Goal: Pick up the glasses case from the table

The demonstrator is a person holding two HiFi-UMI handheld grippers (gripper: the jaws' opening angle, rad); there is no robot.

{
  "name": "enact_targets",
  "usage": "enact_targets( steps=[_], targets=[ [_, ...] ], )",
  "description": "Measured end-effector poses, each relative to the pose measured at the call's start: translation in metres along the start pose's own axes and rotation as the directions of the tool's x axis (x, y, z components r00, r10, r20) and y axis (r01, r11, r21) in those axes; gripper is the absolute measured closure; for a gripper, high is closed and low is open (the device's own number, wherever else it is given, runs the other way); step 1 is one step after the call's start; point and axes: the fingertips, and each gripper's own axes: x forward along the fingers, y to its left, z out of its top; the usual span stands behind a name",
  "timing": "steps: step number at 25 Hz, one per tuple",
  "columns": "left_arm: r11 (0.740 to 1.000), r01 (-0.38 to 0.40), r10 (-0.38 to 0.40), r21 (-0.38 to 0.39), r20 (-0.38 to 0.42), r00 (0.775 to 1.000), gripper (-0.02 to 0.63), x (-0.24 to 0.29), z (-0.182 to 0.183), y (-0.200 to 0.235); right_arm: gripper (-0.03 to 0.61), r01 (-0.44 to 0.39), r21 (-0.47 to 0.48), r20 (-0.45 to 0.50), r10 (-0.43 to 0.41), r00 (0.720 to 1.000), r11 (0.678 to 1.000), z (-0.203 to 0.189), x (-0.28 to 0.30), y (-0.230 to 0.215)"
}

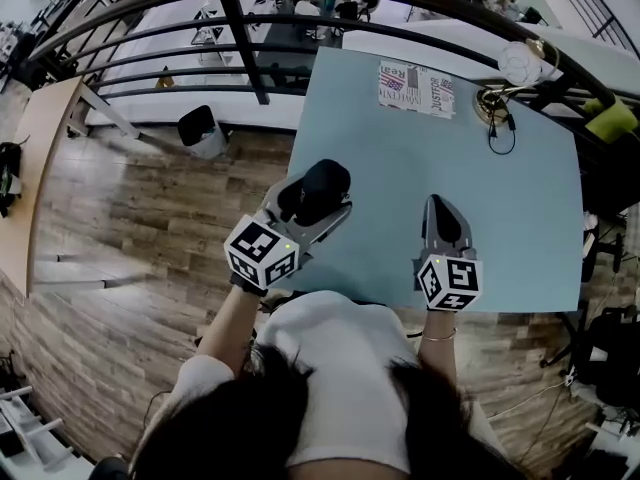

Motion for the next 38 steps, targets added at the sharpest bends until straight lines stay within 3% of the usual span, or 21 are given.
enact_targets(
  steps=[5,13,38],
  targets=[
    [0.997,-0.057,0.059,-0.06,0.032,0.998,0.222,-0.01,-0.004,0.006,0.577,0.007,0.001,-0.003,-0.007,1.0,1.0,-0.005,-0.009,-0.001],
    [0.993,-0.116,0.117,-0.037,0.036,0.992,0.221,-0.014,-0.001,0.019,0.577,0.008,-0.001,-0.005,-0.008,1.0,1.0,-0.008,-0.011,-0.002],
    [0.994,-0.107,0.107,-0.003,0.007,0.994,0.221,-0.012,-0.006,0.016,0.577,-0.028,-0.022,-0.009,0.028,1.0,0.999,-0.004,-0.003,0.009]
  ],
)
